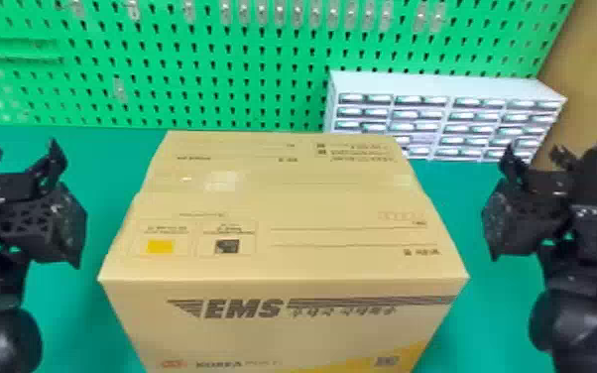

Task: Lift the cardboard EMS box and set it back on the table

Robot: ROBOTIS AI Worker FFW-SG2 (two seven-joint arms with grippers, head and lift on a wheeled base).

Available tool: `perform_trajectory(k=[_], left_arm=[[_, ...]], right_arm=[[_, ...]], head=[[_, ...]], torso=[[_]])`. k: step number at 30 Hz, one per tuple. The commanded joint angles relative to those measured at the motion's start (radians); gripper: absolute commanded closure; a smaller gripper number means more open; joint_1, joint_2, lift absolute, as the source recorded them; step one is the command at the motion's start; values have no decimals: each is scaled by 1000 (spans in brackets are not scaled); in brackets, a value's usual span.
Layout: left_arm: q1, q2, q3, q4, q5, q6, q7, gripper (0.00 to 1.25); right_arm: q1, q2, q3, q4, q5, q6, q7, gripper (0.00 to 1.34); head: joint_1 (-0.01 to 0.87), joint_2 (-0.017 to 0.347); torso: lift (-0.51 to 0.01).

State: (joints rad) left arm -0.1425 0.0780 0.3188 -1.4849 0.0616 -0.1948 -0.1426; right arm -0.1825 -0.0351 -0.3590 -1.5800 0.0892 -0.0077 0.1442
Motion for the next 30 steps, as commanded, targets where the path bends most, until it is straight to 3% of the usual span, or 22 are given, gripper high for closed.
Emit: perform_trajectory(k=[1,12,16,19,25,30], left_arm=[[0,0,0,0,1,0,0,421],[0,0,3,9,1,0,0,423],[-2,0,6,31,3,-2,0,421],[-3,0,6,57,6,-35,-2,421],[-8,0,5,106,24,-72,-18,421],[-2,0,-1,112,17,-71,-25,420]], right_arm=[[-2,0,3,0,0,0,0,536],[-3,3,3,20,-2,-11,0,536],[0,3,-1,101,-75,-118,0,536],[3,-5,3,126,-85,-135,0,536],[3,-39,51,245,-161,-264,0,536],[-6,-32,52,291,-158,-291,0,536]], head=[[678,-14],[678,-14],[678,-14],[678,-14],[678,-14],[678,-14]], torso=[[-95],[-89],[-89],[-89],[-89],[-89]])
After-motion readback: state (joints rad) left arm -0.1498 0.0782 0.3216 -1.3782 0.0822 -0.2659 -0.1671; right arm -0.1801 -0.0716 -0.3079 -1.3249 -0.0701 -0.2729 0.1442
